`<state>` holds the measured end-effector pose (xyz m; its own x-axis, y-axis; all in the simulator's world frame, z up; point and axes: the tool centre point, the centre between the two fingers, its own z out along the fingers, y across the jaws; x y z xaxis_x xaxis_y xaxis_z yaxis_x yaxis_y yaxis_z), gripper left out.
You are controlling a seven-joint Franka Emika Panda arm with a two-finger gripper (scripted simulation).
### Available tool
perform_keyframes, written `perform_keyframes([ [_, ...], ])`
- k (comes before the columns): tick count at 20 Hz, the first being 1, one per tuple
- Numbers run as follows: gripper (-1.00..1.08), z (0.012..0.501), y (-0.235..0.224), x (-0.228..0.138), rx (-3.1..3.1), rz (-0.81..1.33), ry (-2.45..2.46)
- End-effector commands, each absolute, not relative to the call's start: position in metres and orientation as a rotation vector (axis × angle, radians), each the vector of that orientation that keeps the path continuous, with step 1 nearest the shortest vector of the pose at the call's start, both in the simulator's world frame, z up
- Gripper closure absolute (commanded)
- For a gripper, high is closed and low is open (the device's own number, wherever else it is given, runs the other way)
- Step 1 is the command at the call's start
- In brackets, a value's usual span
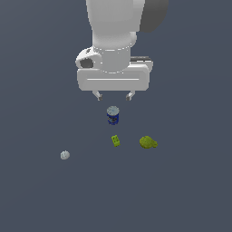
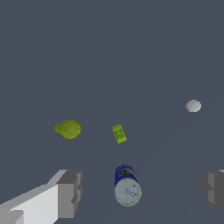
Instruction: Pick up a designated object from a clutter of objects.
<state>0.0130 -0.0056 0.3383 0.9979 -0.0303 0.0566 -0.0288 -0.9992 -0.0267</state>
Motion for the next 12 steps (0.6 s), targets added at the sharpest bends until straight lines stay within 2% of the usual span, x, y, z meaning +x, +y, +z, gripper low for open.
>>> perform_keyframes([
  [1,-0.92,0.338,-0.006,0.013,-3.114,-0.089,0.046],
  [12,-0.92,0.352,-0.005,0.016,-3.102,-0.139,0.059],
])
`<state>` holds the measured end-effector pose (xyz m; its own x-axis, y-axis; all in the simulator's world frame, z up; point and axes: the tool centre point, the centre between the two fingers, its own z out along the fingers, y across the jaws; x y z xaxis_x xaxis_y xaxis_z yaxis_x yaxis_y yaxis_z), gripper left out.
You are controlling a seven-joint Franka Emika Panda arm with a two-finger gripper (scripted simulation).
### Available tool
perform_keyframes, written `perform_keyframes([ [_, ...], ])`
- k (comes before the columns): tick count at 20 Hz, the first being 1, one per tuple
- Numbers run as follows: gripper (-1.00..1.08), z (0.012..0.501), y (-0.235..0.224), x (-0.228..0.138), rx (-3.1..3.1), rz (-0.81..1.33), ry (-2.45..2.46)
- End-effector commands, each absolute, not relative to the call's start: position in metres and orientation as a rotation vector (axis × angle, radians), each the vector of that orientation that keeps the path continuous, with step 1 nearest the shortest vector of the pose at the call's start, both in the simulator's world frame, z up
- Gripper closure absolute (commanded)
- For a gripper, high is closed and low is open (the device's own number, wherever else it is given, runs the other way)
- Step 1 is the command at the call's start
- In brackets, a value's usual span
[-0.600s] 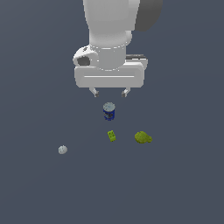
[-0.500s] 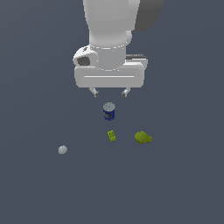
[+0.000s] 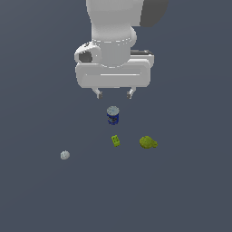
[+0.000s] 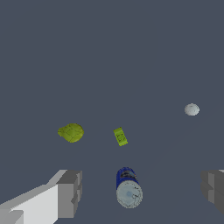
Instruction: Pick up a designated object from a clutter of objects.
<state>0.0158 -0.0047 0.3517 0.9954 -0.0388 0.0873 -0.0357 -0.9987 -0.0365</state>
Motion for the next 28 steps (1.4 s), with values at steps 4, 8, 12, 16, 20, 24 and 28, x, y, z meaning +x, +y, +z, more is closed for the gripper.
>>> perform_keyframes([
  [4,-0.92,0.351,-0.005,0.015,-3.103,-0.137,0.057],
  [8,-0.92,0.341,-0.006,0.013,-3.105,-0.132,0.048],
  [12,-0.92,0.324,-0.007,0.007,-3.110,-0.124,0.031],
  [16,-0.92,0.299,-0.009,-0.003,-3.115,-0.111,0.005],
  [20,-0.92,0.267,-0.011,-0.019,-3.122,-0.094,-0.030],
  [24,-0.92,0.230,-0.013,-0.041,-3.128,-0.073,-0.075],
  [28,-0.92,0.195,-0.015,-0.067,-3.132,-0.051,-0.123],
])
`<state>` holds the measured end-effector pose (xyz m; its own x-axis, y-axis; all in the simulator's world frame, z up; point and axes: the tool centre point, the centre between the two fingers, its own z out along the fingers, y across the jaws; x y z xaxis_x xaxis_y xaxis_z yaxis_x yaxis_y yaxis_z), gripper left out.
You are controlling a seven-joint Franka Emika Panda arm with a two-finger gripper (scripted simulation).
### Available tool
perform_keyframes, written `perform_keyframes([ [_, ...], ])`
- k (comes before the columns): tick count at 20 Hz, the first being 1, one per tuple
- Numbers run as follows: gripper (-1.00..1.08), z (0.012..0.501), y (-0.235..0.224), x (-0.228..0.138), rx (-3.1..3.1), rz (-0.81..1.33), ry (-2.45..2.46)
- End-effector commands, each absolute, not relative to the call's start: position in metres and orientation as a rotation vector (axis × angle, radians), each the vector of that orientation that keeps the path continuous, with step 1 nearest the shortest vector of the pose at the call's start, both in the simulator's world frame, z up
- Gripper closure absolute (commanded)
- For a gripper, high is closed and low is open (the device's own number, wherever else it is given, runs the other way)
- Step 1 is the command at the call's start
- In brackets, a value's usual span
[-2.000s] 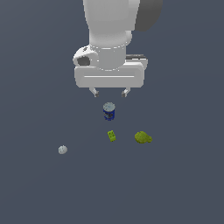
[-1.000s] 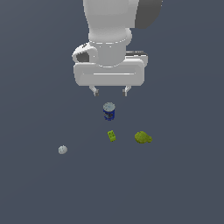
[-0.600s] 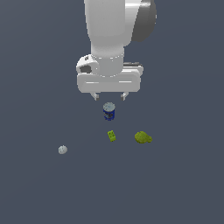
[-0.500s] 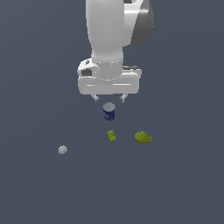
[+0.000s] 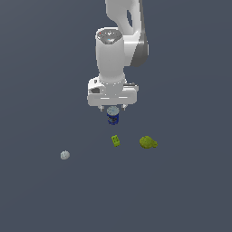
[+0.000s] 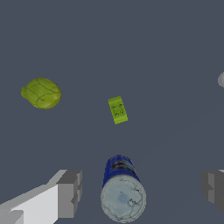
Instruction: Pick up a designated object from a clutter of objects.
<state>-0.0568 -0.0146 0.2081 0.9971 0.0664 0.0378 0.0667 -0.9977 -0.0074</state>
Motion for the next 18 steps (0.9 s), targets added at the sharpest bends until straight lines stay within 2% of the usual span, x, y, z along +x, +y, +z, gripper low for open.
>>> perform_keyframes([
  [1,-0.92,0.187,-0.016,-0.074,-3.133,-0.046,-0.135],
  [10,-0.92,0.139,-0.017,-0.123,-3.134,-0.012,-0.213],
  [18,-0.92,0.124,-0.017,-0.141,-3.132,0.000,-0.239],
])
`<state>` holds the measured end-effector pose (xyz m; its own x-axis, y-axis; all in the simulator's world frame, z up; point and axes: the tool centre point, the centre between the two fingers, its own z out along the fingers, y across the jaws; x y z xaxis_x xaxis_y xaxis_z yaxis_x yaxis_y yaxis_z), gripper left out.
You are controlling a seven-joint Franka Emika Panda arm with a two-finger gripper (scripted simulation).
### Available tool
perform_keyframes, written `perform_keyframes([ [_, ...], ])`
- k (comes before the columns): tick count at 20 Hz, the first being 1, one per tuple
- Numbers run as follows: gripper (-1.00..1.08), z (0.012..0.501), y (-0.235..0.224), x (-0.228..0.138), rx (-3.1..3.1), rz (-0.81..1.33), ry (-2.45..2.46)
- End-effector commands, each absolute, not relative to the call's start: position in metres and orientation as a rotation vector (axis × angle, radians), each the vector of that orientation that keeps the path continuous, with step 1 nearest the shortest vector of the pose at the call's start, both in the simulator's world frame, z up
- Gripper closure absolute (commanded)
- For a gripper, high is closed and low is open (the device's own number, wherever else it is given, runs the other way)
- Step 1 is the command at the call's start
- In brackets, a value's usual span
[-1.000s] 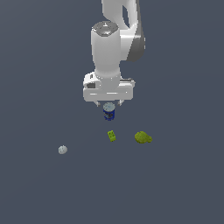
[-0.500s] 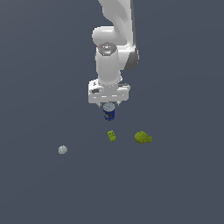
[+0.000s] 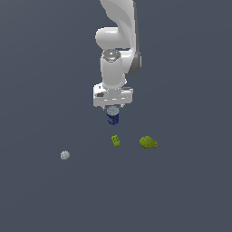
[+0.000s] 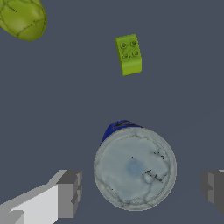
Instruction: Pick up a designated object from a clutter of objects.
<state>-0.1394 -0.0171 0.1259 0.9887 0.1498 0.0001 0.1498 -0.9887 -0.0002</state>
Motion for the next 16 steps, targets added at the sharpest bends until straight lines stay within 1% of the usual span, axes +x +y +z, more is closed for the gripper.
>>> perform_keyframes([
  [1,-0.92,0.124,-0.017,-0.142,-3.132,0.000,-0.239],
  [8,-0.92,0.118,-0.017,-0.141,-3.132,0.000,-0.237],
  [16,-0.92,0.088,-0.017,-0.142,-3.133,0.000,-0.238],
])
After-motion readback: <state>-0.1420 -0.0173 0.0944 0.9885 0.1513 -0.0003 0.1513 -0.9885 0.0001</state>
